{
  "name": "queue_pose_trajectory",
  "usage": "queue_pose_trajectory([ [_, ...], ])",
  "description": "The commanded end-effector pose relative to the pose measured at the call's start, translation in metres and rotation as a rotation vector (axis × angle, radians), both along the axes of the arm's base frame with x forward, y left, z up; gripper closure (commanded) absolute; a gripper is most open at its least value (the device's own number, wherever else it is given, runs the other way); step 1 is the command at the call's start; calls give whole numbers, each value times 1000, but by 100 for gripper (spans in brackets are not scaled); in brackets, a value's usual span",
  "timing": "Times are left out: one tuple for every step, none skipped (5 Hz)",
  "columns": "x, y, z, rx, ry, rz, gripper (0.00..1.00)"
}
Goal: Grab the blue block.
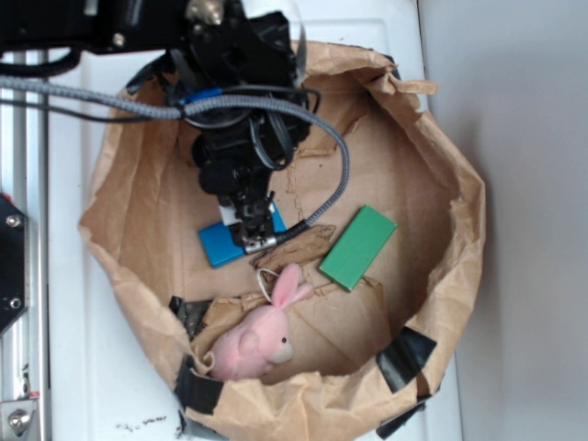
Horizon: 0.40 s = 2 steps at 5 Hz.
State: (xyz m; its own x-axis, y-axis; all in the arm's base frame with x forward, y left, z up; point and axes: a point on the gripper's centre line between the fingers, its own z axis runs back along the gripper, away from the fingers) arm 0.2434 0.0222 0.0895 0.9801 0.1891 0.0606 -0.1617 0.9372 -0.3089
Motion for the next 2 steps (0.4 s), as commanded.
queue_pose_trajectory([
  [0, 14, -20, 83, -73, -24, 0],
  [-1, 11, -38, 106, -73, -20, 0],
])
